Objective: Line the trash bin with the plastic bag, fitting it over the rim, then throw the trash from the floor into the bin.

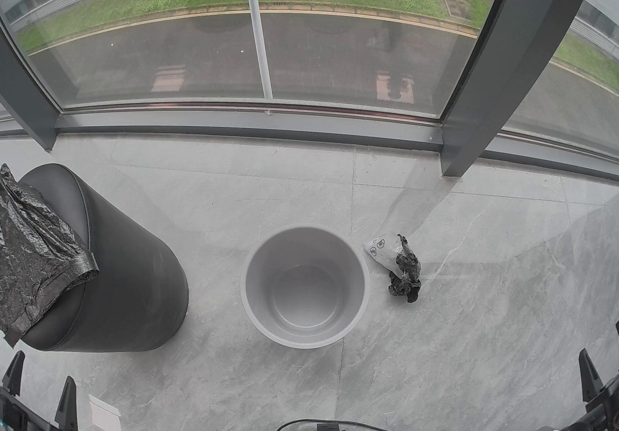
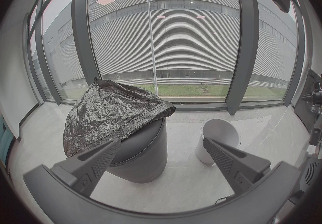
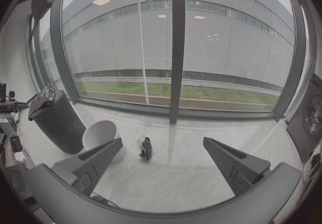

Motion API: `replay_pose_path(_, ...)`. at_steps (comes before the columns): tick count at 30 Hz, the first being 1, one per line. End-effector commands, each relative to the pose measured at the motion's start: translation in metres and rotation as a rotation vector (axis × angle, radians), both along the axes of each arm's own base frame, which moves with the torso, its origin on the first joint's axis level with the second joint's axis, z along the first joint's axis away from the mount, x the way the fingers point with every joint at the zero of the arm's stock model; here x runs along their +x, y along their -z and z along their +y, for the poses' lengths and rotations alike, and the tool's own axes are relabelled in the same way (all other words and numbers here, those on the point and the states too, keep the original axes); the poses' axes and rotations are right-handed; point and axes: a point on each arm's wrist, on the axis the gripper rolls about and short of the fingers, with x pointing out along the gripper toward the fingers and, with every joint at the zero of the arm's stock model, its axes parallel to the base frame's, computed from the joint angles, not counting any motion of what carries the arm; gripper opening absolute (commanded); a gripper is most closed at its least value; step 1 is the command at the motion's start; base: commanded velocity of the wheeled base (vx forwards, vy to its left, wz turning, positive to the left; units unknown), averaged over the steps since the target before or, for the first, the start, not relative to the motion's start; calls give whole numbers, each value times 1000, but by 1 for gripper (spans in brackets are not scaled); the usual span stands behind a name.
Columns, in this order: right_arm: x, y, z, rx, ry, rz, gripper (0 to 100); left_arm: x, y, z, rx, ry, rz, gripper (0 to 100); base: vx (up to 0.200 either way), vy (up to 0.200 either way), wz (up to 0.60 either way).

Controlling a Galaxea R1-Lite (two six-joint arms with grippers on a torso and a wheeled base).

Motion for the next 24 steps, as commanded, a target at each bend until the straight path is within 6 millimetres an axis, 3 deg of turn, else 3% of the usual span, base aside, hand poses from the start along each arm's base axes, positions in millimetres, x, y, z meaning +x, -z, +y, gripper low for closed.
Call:
replay_pose_path(1, -12, -71, 1, -13, -88, -216, 100, 0, 5, 0, 7, 6, -3, 100, 0, 0, 0)
replay_pose_path(4, -3, -87, 2, -34, -115, -180, 100, 0, 5, 0, 10, 9, -1, 100, 0, 0, 0)
replay_pose_path(8, 15, -92, 4, -41, -225, -88, 100, 0, 5, 0, 10, 17, 0, 100, 0, 0, 0)
replay_pose_path(11, 36, -95, 7, -31, -311, 6, 100, 0, 5, -1, 12, 40, -1, 100, 0, 0, 0)
replay_pose_path(17, 73, -116, 15, 32, -450, 0, 100, 0, 5, -2, 19, 70, -2, 100, 0, 0, 0)
replay_pose_path(19, 81, -119, 17, 51, -466, 10, 100, -2, -9, -2, -4, 91, -41, 100, 0, 0, 0)
replay_pose_path(20, 91, -121, 20, 58, -477, 18, 100, -4, -55, -1, -102, 124, -101, 100, 0, 0, 0)
replay_pose_path(21, 96, -122, 21, 59, -486, 19, 100, -1, -74, -1, -167, 138, -98, 100, 0, 0, 0)
replay_pose_path(24, 112, -125, 29, 64, -533, 5, 100, 14, -80, -2, -169, 150, -23, 100, 0, 0, 0)
